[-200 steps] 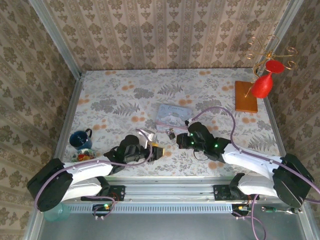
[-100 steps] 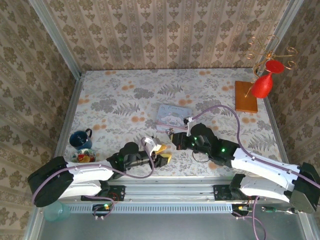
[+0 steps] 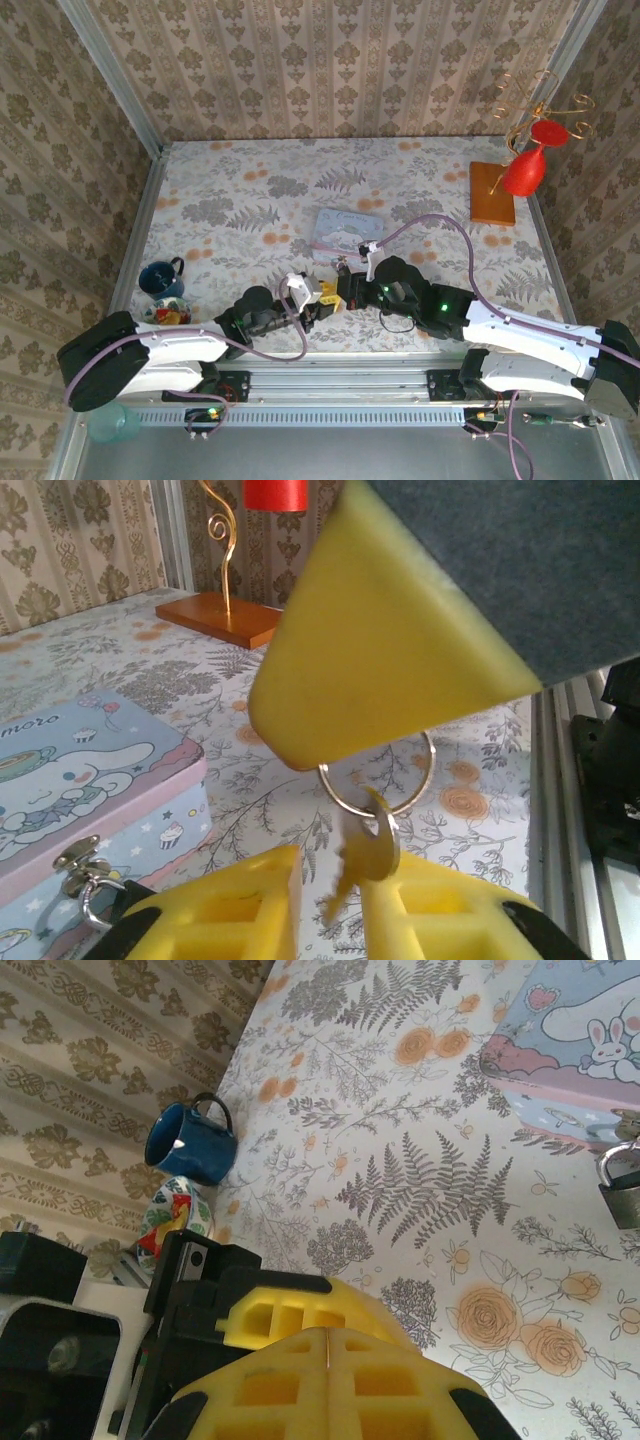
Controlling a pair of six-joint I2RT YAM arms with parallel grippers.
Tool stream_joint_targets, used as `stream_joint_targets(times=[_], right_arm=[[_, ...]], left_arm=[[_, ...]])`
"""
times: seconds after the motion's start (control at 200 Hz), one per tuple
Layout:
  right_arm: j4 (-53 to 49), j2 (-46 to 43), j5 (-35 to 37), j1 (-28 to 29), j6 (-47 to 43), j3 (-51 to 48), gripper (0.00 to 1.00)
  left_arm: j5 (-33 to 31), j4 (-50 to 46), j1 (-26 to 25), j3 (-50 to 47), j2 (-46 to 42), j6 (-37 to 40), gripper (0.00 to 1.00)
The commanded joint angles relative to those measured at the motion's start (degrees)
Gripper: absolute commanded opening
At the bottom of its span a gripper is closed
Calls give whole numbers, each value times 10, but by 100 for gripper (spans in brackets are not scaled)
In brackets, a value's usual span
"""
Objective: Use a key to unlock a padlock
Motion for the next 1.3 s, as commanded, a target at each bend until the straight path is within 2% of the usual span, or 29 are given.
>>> stream_joint_targets(times=[0.0, 0.255, 0.365, 0.465, 0.52, 0.59, 0.67, 0.835, 0.92, 1.0, 1.145, 1.295], right_arm=[[-13, -12, 30, 5, 8, 22, 0], [-23, -13, 38, 4, 7, 28, 0], [-33, -10, 38, 4, 0, 35, 1], [-45, -11, 41, 3, -5, 37, 7], [-59, -10, 41, 0, -15, 41, 15], [-85, -4, 33, -14, -34, 51, 33], [-109, -3, 13, -38, -71, 55, 40], [-61, -56, -33, -72, -205, 1, 46], [-1, -96, -69, -75, -303, -53, 52], [14, -130, -97, -75, -374, -87, 56], [15, -177, -139, -75, -429, -120, 57], [71, -190, -186, -74, -435, -163, 56]], left_arm=[[15, 27, -3, -8, 1, 11, 17], [18, 19, -2, -12, -14, 14, 3], [11, 19, -2, -15, -23, 10, 0], [2, 12, -2, -16, -35, 5, 0], [5, -7, 0, -13, -46, 3, 0], [24, -59, 5, -2, -68, 6, 0], [29, -156, 6, 26, -99, 17, 0], [50, -334, 14, 87, -139, 48, 0], [72, -408, 16, 121, -141, 60, 0], [88, -482, 16, 157, -132, 75, 0], [89, -583, 11, 210, -108, 106, 0], [95, -609, 8, 233, -80, 123, 0]])
